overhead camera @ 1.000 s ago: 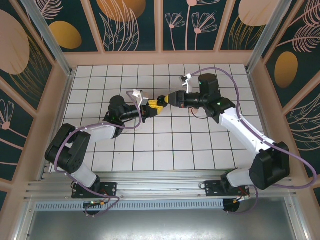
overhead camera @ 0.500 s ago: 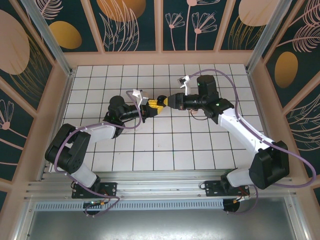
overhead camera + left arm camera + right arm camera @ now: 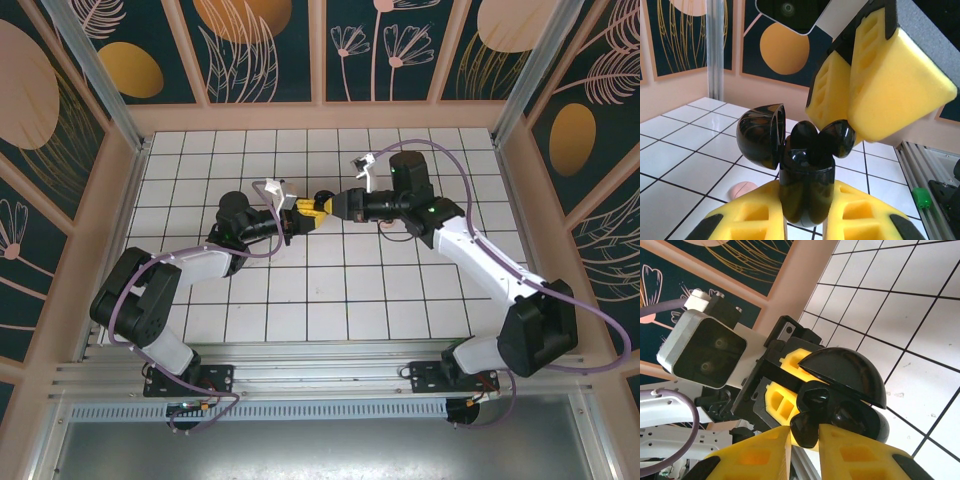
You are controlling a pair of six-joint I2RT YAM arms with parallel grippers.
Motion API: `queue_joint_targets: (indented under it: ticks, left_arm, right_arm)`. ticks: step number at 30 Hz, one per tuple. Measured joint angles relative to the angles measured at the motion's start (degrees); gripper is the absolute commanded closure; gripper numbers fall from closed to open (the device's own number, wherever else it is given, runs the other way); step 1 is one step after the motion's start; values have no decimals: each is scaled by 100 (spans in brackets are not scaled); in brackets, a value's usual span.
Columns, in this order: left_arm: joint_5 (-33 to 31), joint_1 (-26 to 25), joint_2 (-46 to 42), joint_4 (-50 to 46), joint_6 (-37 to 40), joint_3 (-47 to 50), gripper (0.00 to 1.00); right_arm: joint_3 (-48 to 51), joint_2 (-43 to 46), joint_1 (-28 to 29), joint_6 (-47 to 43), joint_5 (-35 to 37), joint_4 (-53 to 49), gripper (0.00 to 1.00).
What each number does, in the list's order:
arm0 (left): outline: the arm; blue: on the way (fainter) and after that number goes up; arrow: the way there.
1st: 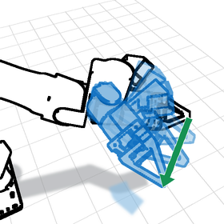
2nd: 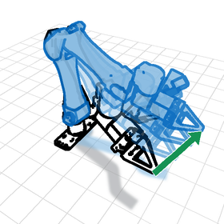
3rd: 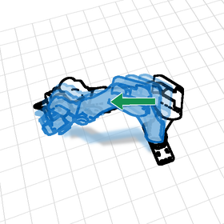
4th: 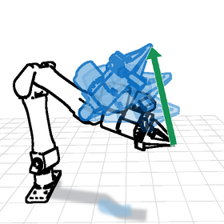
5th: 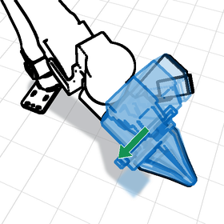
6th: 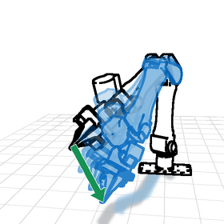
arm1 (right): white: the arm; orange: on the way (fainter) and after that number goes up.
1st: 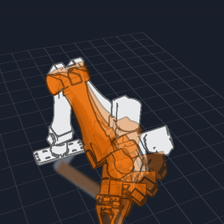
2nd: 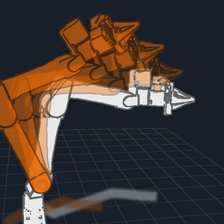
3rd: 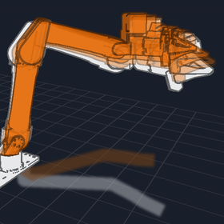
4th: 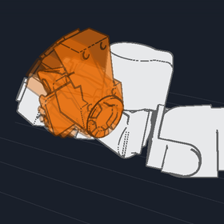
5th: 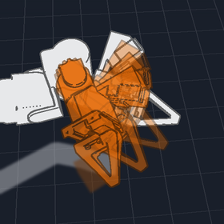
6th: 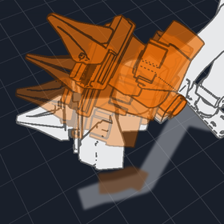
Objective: Insert wireless bluetooth earbuds into charging case
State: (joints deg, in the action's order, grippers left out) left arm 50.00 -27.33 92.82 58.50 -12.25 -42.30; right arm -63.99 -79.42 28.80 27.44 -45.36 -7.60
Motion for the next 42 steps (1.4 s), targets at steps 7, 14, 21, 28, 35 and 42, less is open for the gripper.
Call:
queue_joint_targets:
  ticks: [7, 14, 21, 28, 35, 42]
  left_arm:
    - [-59, 0, 0, -2, 2, 0, 92]
    - [-98, 0, -24, -4, 4, 0, 92]
    - [-118, 0, -24, -31, 7, 0, 93]
    - [-125, 0, -35, -149, 66, 0, 92]
    - [-168, 11, -85, -323, 153, 0, 92]
    - [-188, 11, -96, -330, 177, 0, 92]
  right_arm:
    - [0, -26, 33, 37, 70, 138, 79]
    - [-9, -39, 103, 103, 79, 229, 75]
    - [-37, -59, 122, 105, 92, 227, 71]
    - [-68, -81, 133, 146, 157, 225, 67]
    - [-98, -120, 146, 164, 192, 223, 63]
    - [-133, -109, 149, 144, 245, 155, 62]
